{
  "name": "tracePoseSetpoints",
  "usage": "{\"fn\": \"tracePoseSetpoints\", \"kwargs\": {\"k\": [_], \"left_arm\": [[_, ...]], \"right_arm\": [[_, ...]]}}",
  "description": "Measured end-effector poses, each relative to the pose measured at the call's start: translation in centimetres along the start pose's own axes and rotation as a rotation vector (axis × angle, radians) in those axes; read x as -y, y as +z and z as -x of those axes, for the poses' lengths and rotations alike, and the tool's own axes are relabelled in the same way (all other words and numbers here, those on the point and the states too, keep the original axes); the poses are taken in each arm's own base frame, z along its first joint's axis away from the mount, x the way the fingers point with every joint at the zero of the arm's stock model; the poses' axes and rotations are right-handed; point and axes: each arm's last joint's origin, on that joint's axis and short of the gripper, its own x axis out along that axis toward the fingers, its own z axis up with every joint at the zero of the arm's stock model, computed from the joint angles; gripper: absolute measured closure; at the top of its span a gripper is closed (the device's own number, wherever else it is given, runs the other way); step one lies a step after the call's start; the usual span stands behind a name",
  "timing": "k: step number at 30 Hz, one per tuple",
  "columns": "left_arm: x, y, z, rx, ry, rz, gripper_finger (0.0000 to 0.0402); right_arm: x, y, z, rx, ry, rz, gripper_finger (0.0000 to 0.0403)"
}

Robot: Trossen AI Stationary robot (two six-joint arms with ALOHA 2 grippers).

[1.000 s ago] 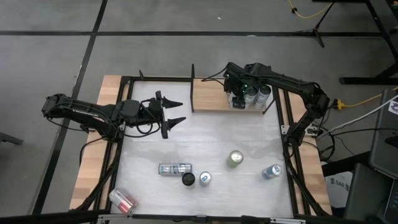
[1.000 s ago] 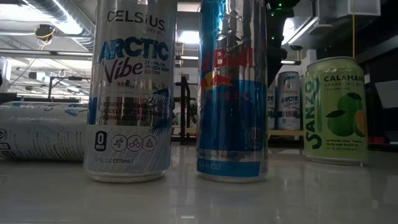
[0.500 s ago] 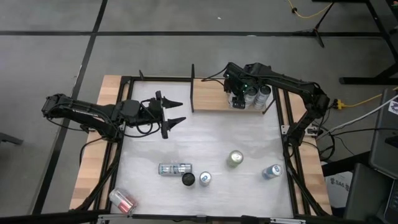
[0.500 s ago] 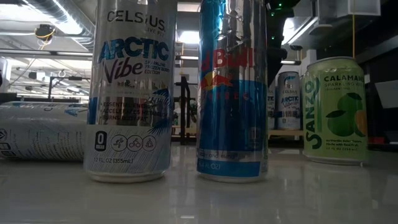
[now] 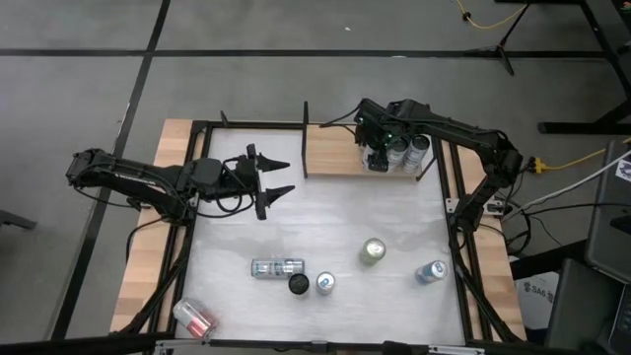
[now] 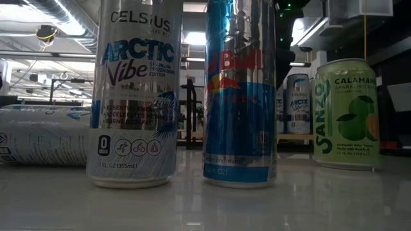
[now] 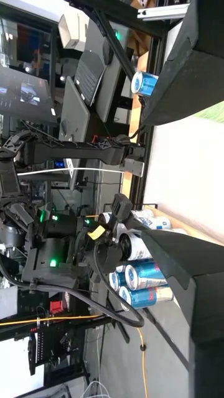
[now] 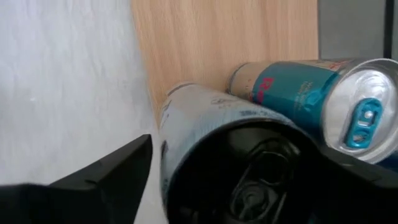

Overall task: Place canned beverage on shelf
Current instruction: Put the white-blue soda can on the shelf aligned with the other white-blue soda cans, then put the blue soda can on the shelf aligned with the other blue soda cans

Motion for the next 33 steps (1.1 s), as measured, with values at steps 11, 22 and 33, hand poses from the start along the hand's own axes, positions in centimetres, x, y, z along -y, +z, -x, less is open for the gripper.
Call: {"fn": "tracePoseSetpoints", "kwargs": {"k": [11, 22, 33], "left_arm": [[0.0, 0.0, 0.0, 0.000, 0.000, 0.002, 0.0119], [0.0, 0.0, 0.0, 0.000, 0.000, 0.003, 0.0119], [0.3, -0.2, 0.0, -0.023, -0.097, 0.019, 0.0119]], "right_arm": [[0.0, 0.0, 0.0, 0.003, 0.000, -0.001, 0.0011], [0.6, 0.2, 3.8, 0.001, -0.016, -0.004, 0.0010], [1.1, 0.2, 10.9, 0.133, 0.023, -0.087, 0.0010]]}}
